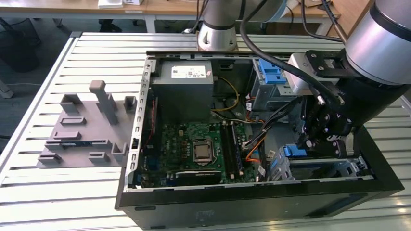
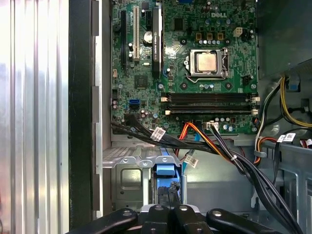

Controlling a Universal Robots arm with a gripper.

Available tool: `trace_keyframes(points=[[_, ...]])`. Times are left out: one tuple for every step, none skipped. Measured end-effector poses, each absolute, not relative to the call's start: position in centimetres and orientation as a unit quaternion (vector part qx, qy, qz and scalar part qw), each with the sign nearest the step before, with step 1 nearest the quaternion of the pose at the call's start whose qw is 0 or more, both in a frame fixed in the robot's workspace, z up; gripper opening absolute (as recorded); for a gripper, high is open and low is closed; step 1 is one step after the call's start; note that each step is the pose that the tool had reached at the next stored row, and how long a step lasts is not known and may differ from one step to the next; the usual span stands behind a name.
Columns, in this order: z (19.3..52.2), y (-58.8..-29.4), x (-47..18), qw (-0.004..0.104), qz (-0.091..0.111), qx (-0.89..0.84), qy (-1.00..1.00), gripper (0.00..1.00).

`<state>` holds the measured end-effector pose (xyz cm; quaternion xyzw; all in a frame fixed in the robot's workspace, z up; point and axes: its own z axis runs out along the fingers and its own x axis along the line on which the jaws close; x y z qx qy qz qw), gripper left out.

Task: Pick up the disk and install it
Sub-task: 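Insert the disk into the insertion slot, then insert the first disk wire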

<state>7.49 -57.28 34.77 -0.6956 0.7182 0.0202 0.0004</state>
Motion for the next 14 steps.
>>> trace_keyframes(points=[[34.77, -57.28, 7.49, 0.0, 0.02, -0.696, 0.718, 0.11], [34.77, -57.28, 7.49, 0.0, 0.02, -0.696, 0.718, 0.11], [34.76, -57.28, 7.49, 0.0, 0.02, -0.696, 0.718, 0.11], [34.76, -57.28, 7.49, 0.0, 0.02, -0.696, 0.718, 0.11], [34.76, -57.28, 7.49, 0.0, 0.02, -0.696, 0.718, 0.11], [34.76, -57.28, 7.49, 0.0, 0.02, -0.696, 0.718, 0.11], [34.75, -57.28, 7.49, 0.0, 0.02, -0.696, 0.718, 0.11], [34.75, -57.28, 7.49, 0.0, 0.02, -0.696, 0.718, 0.11], [34.75, -57.28, 7.49, 0.0, 0.02, -0.696, 0.718, 0.11], [34.75, -57.28, 7.49, 0.0, 0.02, -0.696, 0.718, 0.11], [34.75, -57.28, 7.49, 0.0, 0.02, -0.696, 0.718, 0.11], [34.75, -57.28, 7.49, 0.0, 0.02, -0.696, 0.718, 0.11], [34.75, -57.28, 7.49, 0.0, 0.02, -0.696, 0.718, 0.11], [34.75, -57.28, 7.49, 0.0, 0.02, -0.696, 0.718, 0.11]])
